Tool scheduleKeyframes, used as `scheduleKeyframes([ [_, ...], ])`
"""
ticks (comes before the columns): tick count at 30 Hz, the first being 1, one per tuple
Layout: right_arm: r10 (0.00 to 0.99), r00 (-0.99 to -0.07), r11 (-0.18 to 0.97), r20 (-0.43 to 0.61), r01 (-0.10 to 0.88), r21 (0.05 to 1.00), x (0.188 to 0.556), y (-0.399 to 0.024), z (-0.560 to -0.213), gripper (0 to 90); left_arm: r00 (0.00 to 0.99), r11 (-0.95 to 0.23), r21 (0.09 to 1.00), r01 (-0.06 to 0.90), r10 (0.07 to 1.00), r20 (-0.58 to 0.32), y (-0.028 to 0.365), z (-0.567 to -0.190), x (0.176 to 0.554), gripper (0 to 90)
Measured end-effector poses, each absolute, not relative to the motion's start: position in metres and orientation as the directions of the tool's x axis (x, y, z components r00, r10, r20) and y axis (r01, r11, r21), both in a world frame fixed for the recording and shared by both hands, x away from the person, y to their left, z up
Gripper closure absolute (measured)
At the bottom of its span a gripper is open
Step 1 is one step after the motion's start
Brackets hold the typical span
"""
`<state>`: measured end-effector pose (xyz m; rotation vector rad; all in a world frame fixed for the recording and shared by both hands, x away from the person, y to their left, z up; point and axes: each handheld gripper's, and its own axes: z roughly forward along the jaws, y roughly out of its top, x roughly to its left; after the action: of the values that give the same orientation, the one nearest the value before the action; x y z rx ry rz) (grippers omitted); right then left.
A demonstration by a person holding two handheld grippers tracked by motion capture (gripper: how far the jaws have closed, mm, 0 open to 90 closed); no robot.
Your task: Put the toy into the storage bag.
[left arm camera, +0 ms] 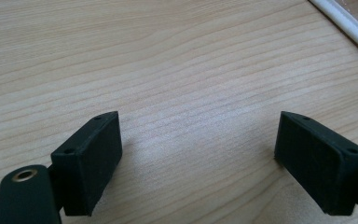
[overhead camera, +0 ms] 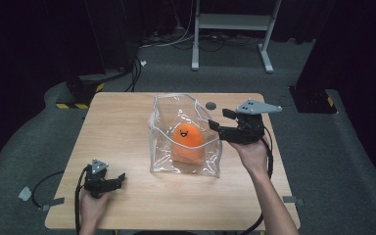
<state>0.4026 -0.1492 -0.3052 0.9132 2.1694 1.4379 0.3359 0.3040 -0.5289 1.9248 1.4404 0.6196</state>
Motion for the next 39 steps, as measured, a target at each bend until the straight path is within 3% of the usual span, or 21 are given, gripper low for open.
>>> scheduleKeyframes([
  [39,0.732,-0.674,0.15,0.1,0.302,0.941,0.377,-0.199,-0.305,36.2,0.284,-0.186,0.734,0.653,0.959,-0.009,0.304,-0.529,0.335,15.0],
])
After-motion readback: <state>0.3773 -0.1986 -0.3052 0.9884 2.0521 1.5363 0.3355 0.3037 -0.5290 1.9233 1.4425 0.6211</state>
